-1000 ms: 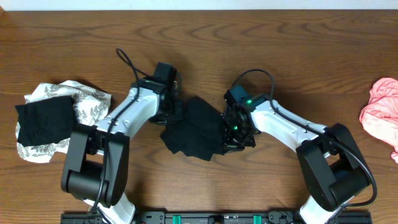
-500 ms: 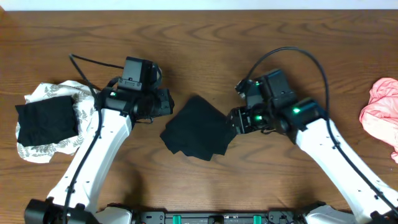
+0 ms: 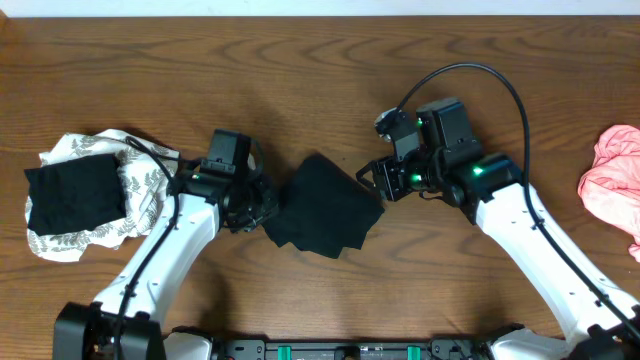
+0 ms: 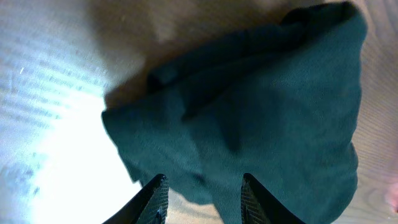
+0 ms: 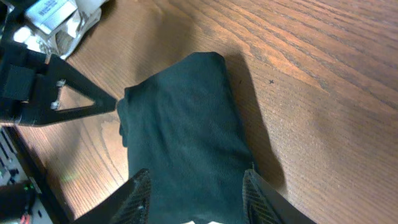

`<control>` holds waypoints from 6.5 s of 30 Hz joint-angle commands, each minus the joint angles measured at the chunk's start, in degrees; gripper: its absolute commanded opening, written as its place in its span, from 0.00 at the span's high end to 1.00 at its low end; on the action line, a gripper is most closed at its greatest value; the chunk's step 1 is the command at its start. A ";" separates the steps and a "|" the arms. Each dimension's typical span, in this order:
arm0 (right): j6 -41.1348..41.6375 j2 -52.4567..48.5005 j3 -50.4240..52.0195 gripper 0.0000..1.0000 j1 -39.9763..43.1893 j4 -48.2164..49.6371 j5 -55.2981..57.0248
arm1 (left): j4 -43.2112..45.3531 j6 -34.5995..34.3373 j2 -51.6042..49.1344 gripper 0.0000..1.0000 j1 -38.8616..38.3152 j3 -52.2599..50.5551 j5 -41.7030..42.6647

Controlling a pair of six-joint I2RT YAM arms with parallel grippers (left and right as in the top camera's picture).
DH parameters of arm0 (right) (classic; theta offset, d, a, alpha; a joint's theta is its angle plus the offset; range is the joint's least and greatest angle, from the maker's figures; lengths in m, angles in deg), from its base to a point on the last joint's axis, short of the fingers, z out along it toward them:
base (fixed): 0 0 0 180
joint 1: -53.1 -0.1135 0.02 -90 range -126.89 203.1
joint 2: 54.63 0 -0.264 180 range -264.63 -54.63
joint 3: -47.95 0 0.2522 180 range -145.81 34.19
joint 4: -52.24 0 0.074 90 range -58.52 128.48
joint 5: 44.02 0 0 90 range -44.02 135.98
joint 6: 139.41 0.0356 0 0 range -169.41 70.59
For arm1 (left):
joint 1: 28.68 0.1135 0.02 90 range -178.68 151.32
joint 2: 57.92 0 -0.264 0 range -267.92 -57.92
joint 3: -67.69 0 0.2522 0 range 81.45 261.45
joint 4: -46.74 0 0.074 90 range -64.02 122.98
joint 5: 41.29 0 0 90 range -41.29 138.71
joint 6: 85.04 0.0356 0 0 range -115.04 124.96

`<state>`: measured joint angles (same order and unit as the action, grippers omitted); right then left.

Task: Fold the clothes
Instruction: 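Move both grippers to the black shirt's left and right sides, then grasp the black shirt bundle with both grippers and compress it, then lift the shirt with the left gripper and carry it left to the white bag, then push the black shirt down into the white bag with the left gripper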

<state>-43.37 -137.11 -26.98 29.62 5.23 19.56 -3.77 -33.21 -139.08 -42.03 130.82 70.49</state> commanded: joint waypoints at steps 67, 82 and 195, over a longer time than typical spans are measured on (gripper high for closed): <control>11.89 -18.69 -0.44 0.54 -7.61 3.37 -2.49 | 68.00 -15.76 -1.75 0.94 -9.14 -32.35 11.13; 11.96 5.75 -0.44 0.23 3.54 -4.94 20.83 | 67.71 -19.21 16.68 0.94 -4.31 -26.05 11.80; 10.01 3.37 -0.42 0.18 4.02 -10.01 21.05 | 3.58 3.91 17.86 0.21 71.21 0.00 23.58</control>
<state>-32.53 -133.54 -26.98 33.27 -4.76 40.26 -0.23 -31.09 -119.50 29.31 129.94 97.83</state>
